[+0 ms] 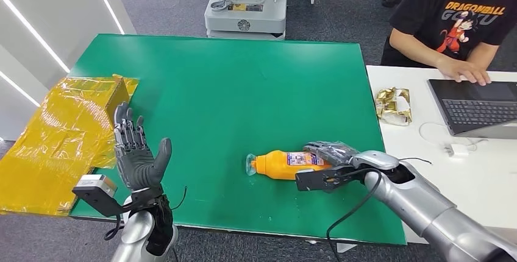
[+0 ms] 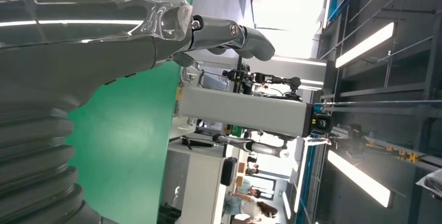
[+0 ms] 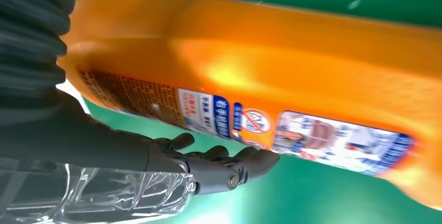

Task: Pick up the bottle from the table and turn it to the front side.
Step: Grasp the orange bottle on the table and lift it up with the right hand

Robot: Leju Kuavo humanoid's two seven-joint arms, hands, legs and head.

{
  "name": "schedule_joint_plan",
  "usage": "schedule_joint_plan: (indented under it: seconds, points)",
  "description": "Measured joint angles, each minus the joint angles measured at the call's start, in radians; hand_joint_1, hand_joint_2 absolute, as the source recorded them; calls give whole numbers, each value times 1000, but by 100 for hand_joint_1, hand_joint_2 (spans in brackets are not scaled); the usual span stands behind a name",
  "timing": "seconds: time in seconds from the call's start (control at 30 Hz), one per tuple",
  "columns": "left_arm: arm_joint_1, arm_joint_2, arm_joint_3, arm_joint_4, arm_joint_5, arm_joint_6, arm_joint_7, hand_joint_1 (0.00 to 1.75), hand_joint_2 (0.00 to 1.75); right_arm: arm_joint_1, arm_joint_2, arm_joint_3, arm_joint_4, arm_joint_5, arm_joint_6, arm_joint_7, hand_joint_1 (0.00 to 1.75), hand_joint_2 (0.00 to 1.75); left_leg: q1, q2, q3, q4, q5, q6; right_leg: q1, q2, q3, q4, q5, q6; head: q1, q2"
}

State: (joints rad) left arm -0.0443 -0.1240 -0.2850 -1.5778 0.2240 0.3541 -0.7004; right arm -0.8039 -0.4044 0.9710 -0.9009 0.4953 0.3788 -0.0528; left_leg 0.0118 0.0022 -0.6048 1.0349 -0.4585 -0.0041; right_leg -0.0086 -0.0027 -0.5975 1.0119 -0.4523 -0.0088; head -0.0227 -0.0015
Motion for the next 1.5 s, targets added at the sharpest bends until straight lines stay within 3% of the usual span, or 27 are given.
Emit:
schedule_joint_plan:
  seconds: [0.47,0.6,0.63,1.03,1.27,1.5]
  points:
    - [3,1,-4,0,-2,22,0,0,175,33,0,7,11,57,-54,91,2,175,0,0,0,0,0,0,0,0,0,0,0,0,0,0]
    - [3,1,-6,0,-2,23,5,0,175,42,0,0,7,59,-62,97,164,175,0,0,0,0,0,0,0,0,0,0,0,0,0,0]
    - [3,1,-6,0,-2,23,7,0,175,44,0,-2,6,59,-63,98,171,175,0,0,0,0,0,0,0,0,0,0,0,0,0,0]
    - [8,-1,-13,0,-21,24,28,0,175,116,5,-84,-27,92,-145,110,175,175,0,0,0,0,0,0,0,-1,1,0,0,0,0,0]
    - [24,-1,-13,-1,-31,25,28,0,175,200,43,-175,-59,100,-275,99,175,175,0,-1,0,0,0,0,0,-1,0,0,0,0,0,0]
    - [47,-6,-13,-15,-46,41,28,0,175,301,125,-304,-131,72,-500,96,175,175,1,-1,-1,-1,0,0,1,-1,0,0,-1,0,0,0]
